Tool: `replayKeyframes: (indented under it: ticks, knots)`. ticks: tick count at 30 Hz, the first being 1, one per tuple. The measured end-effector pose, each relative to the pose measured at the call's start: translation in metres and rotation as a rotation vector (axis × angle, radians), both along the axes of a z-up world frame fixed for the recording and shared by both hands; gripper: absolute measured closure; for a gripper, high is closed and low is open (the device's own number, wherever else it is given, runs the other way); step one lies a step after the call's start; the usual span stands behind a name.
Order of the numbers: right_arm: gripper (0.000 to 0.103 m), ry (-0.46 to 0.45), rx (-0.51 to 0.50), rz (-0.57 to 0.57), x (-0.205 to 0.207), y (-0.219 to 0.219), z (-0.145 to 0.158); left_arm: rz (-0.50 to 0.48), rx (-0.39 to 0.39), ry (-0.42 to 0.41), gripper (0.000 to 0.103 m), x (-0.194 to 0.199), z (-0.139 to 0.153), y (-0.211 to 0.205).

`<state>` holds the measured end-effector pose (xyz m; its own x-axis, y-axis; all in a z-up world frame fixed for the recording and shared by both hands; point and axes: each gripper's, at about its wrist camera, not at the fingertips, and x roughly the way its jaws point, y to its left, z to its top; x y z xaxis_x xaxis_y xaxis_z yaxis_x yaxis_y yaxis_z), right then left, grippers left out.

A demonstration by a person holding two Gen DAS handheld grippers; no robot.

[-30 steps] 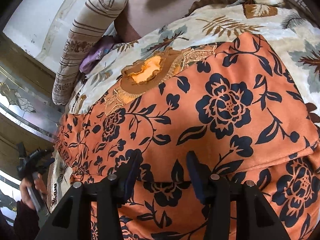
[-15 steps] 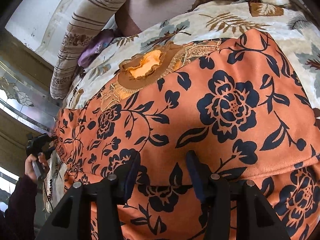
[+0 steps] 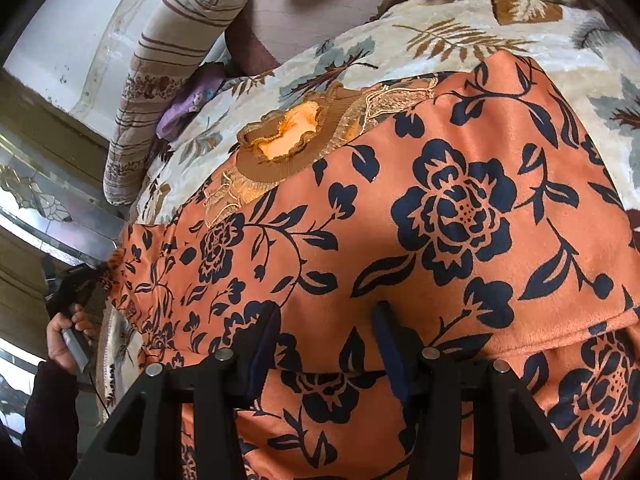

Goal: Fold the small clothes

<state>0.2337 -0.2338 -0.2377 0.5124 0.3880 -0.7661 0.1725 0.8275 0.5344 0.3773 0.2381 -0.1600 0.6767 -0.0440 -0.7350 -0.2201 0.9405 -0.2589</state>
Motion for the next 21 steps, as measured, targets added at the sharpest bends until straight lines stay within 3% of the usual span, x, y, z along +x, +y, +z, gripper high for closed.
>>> replayKeyframes:
  ticks: [5, 10, 15, 18, 21]
  knots:
    - [0.051, -0.009, 0.036, -0.045, -0.005, -0.014, 0.008, -0.289, 0.023, -0.032, 0.097, -0.025, 0.033, -0.105]
    - [0.051, -0.041, 0.079, -0.102, -0.012, -0.036, 0.02, -0.568, 0.009, -0.04, 0.097, -0.068, 0.037, -0.222]
    - [0.051, -0.069, 0.111, -0.156, -0.019, -0.059, 0.031, -0.685, -0.071, 0.02, 0.096, -0.101, 0.009, -0.295]
    - [0.051, -0.069, 0.139, -0.183, -0.02, -0.071, 0.035, -0.724, -0.041, 0.105, 0.096, -0.114, -0.02, -0.323]
    - [0.045, -0.064, 0.163, -0.202, -0.022, -0.079, 0.037, -0.744, -0.023, 0.179, 0.087, -0.123, -0.042, -0.328]
